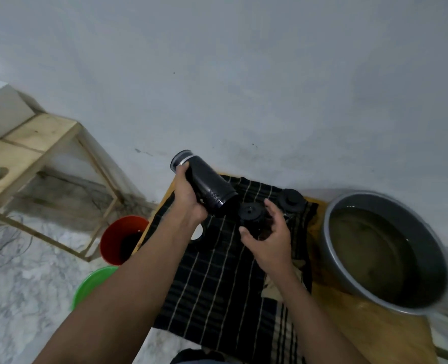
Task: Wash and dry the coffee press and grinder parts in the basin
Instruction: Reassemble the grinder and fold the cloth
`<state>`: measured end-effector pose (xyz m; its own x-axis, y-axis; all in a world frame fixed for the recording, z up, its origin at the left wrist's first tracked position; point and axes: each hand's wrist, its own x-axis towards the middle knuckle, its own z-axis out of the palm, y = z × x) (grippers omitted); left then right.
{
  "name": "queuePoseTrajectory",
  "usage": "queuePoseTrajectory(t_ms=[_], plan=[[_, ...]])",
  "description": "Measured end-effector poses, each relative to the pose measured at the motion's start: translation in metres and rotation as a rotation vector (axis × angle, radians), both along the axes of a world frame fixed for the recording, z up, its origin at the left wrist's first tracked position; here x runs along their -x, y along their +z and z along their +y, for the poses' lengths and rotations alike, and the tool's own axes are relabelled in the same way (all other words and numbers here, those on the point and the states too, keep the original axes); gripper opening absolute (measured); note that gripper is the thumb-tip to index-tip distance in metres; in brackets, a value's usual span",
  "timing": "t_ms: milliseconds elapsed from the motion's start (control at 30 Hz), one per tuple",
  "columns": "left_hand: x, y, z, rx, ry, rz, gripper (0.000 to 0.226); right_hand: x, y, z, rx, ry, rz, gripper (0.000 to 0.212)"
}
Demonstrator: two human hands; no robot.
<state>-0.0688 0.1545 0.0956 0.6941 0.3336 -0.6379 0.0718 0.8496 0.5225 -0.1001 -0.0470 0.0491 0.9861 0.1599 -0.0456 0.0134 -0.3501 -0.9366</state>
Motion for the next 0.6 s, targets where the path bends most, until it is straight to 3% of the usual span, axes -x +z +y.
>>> queuePoseTrajectory(t_ms=[100,300,467,600], plan=[[0.001,0.016,-0.01,0.013,-0.058,-0.073,0.072,0.001,0.019,0.002,-0.023,0.013,-0.071,0.069],[0.001,0.037,-0.025,-0.121,-0.066,-0.126,0.064,0.008,0.042,-0.002,0.015,0.034,-0.168,0.062],[-0.001,0.043,-0.033,-0.212,-0.1,-0.246,0.099,0.008,0.046,-0.004,-0.018,0.025,-0.184,0.068],[0.005,0.043,-0.044,-0.261,-0.105,-0.292,0.086,0.007,0.053,-0.004,-0.082,-0.013,-0.143,0.074]])
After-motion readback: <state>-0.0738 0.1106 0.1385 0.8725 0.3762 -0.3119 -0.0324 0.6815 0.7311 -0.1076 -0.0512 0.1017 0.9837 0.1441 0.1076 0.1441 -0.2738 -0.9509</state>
